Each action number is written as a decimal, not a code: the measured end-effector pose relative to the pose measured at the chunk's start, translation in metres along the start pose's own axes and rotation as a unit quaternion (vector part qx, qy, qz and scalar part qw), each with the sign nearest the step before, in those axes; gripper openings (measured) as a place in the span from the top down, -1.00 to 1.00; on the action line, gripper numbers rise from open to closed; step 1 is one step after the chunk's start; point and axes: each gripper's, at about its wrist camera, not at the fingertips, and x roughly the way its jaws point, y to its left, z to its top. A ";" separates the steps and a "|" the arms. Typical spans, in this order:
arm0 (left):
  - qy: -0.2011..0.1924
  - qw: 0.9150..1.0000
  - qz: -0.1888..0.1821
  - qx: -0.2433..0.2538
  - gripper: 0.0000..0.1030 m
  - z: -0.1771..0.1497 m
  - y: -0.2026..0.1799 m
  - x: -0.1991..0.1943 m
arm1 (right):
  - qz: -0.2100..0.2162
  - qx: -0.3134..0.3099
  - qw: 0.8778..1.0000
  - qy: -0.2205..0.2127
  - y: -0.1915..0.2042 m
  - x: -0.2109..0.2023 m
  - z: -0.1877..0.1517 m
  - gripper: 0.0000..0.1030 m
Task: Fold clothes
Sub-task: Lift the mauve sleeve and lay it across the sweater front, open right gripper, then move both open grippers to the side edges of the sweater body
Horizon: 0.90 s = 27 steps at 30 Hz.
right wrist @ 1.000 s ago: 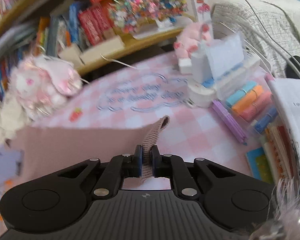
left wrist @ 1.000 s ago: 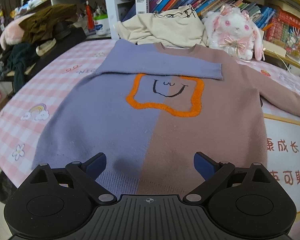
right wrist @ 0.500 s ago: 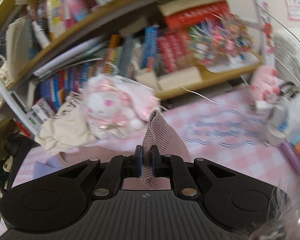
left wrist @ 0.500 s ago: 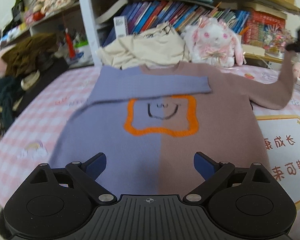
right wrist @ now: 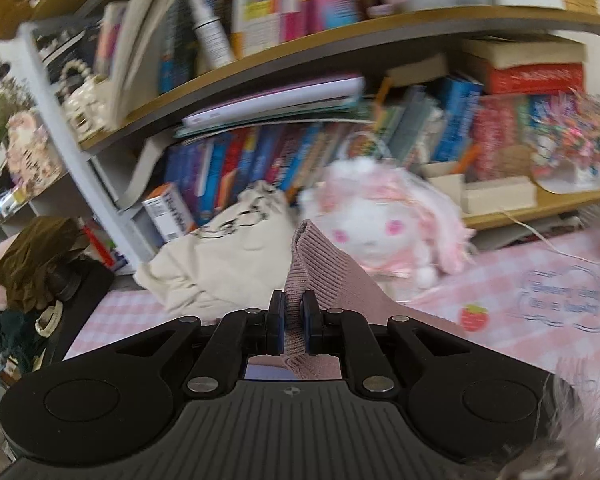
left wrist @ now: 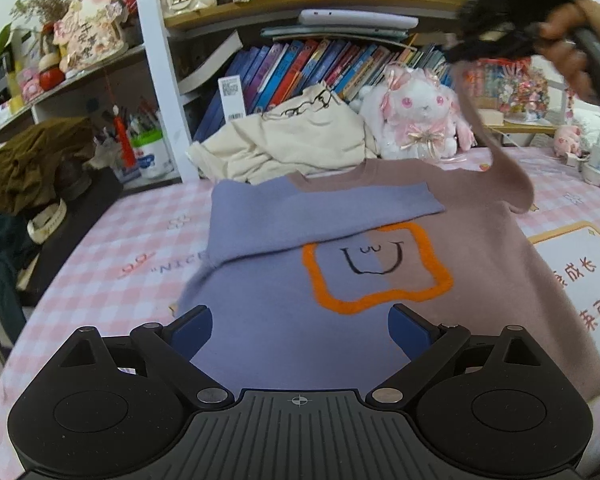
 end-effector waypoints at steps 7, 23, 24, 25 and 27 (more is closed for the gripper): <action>-0.007 0.999 -0.029 0.015 -0.88 -0.008 0.027 0.004 | 0.013 -0.019 1.000 0.014 0.073 0.039 -0.008 0.83; 0.003 0.999 -0.036 -0.003 -0.88 -0.020 0.072 0.012 | 0.042 -0.048 0.993 0.099 0.153 0.110 -0.051 0.79; 0.003 0.999 -0.035 -0.004 -0.88 -0.020 0.074 0.013 | 0.046 -0.045 0.993 0.104 0.154 0.113 -0.053 0.72; 0.003 0.999 -0.035 -0.004 -0.88 -0.020 0.075 0.013 | 0.054 -0.038 0.992 0.106 0.154 0.113 -0.054 0.72; 0.002 0.999 -0.037 -0.002 -0.88 -0.020 0.076 0.014 | 0.069 -0.028 0.992 0.105 0.152 0.111 -0.055 0.63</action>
